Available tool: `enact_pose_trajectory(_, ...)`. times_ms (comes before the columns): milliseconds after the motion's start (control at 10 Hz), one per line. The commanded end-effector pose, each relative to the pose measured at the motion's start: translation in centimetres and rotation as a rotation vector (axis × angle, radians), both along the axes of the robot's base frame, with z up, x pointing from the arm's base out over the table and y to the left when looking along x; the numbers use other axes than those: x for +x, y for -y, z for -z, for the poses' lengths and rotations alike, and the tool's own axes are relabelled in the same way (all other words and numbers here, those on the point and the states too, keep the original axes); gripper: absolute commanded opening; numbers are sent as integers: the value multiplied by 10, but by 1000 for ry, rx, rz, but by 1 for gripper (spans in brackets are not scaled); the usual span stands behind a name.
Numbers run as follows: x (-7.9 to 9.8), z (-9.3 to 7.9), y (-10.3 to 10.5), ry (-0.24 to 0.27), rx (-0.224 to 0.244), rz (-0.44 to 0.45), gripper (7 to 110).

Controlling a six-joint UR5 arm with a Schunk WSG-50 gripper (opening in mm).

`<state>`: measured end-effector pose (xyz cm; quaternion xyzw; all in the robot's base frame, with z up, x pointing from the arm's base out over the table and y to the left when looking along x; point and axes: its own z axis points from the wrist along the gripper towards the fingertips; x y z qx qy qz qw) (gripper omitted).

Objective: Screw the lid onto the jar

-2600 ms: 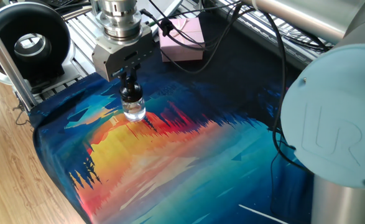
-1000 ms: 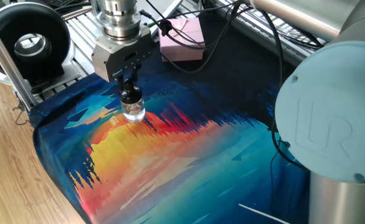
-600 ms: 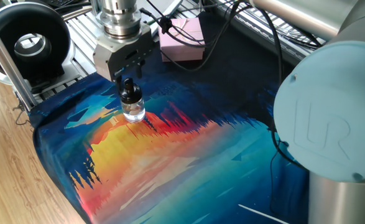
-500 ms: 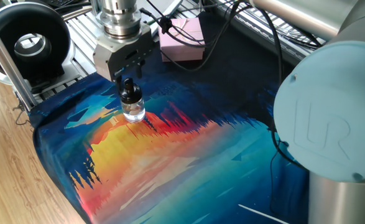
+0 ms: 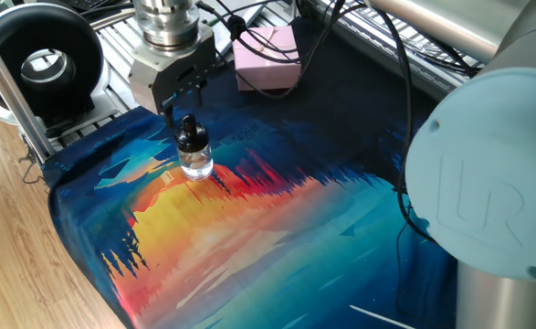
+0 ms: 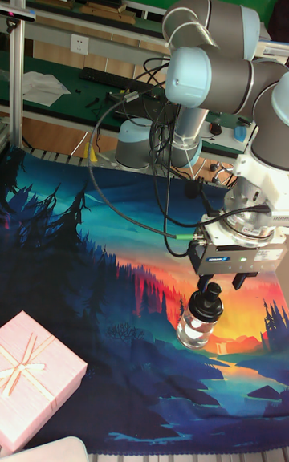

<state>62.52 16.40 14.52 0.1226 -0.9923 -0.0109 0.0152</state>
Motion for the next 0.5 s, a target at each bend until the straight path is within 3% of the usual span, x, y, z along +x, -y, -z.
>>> enact_pose_trajectory(0,13,-5,5,63,-45,-76,44)
enact_pose_trajectory(100,17,-7,-4,79,-19,-174,44)
enact_pose_trajectory(200,4,-8,-9,30,8,-301,44)
enact_pose_trajectory(400,-17,-5,-17,-27,57,-473,44)
